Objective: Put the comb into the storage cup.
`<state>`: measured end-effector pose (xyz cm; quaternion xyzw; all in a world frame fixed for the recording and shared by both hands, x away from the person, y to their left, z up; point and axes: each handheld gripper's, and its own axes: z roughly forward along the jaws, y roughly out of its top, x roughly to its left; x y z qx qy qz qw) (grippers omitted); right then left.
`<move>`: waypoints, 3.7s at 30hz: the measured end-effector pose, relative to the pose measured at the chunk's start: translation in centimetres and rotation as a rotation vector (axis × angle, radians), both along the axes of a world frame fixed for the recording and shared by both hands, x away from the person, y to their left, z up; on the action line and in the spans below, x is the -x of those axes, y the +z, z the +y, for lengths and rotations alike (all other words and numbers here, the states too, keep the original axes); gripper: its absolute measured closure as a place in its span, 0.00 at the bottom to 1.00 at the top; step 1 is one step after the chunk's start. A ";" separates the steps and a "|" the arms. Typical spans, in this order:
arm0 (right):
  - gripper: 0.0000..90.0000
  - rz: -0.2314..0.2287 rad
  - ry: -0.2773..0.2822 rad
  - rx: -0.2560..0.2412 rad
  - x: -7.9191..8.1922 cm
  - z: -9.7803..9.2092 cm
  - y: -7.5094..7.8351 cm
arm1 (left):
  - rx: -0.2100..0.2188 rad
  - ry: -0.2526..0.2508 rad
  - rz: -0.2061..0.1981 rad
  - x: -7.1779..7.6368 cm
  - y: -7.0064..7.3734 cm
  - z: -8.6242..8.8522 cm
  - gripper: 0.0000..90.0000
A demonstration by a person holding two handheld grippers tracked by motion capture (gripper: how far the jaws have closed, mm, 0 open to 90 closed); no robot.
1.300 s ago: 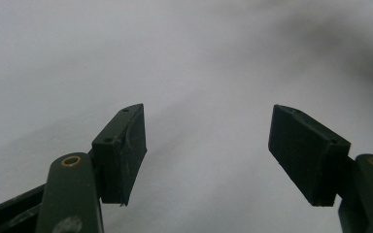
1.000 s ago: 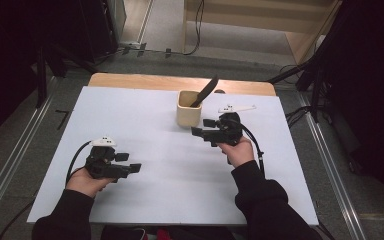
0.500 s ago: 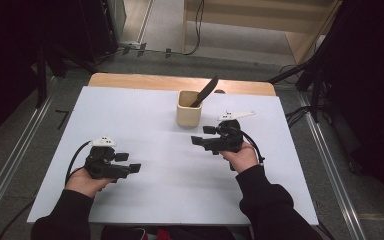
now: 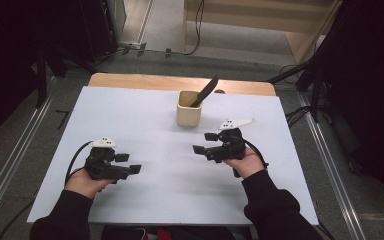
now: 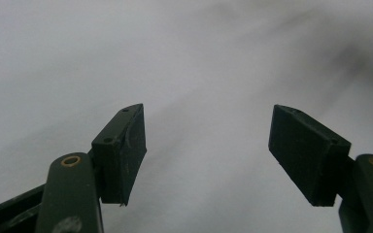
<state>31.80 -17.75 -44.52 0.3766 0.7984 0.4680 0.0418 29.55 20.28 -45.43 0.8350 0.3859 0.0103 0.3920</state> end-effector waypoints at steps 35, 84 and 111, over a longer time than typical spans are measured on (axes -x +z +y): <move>0.28 0.032 -0.020 0.023 4.4 -4.2 -1.9 | 0.000 -0.015 0.001 0.7 0.0 -0.4 0.34; 0.27 0.073 -0.070 0.115 6.9 -8.4 -3.2 | -0.008 -0.029 0.012 1.7 -0.4 0.4 0.34; 0.27 0.076 -0.060 0.129 6.9 -8.6 -3.4 | -0.012 -0.029 0.016 1.5 -0.6 0.5 0.34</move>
